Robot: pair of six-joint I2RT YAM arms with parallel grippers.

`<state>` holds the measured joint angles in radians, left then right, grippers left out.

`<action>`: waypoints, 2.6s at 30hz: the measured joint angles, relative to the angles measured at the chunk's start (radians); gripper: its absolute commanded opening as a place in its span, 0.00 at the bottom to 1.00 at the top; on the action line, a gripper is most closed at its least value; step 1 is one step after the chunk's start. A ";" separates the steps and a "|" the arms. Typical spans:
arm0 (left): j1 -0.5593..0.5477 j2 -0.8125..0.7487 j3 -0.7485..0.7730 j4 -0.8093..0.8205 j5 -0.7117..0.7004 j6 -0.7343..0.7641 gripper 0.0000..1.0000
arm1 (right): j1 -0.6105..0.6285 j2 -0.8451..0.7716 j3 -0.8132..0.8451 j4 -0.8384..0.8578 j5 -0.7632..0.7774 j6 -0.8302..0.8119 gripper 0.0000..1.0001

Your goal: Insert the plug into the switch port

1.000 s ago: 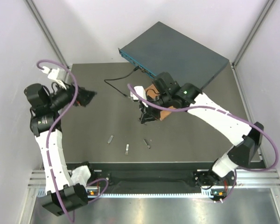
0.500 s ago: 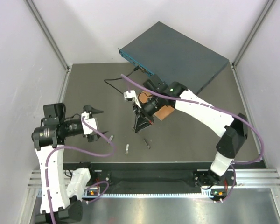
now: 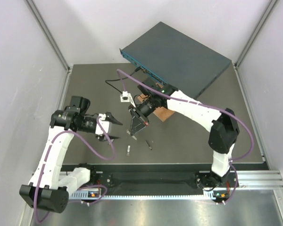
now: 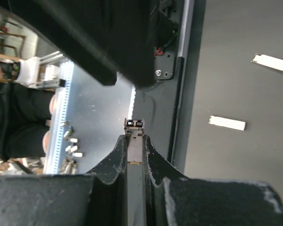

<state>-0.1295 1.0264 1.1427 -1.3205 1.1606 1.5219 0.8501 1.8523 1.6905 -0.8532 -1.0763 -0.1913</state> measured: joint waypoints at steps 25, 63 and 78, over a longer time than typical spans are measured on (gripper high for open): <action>-0.204 -0.064 -0.134 0.212 -0.105 -0.129 0.44 | 0.012 0.063 0.008 0.049 -0.077 0.108 0.00; -0.229 -0.188 -0.241 1.025 -0.364 -1.910 0.00 | -0.113 -0.297 0.097 0.029 0.257 -0.096 0.77; -0.229 -0.211 -0.257 1.199 -0.392 -2.111 0.00 | -0.113 -0.276 0.037 0.076 0.209 0.010 0.14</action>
<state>-0.3580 0.8154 0.8852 -0.1219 0.7689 -0.5892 0.7376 1.5761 1.7271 -0.7773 -0.8669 -0.1818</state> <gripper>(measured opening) 0.204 0.313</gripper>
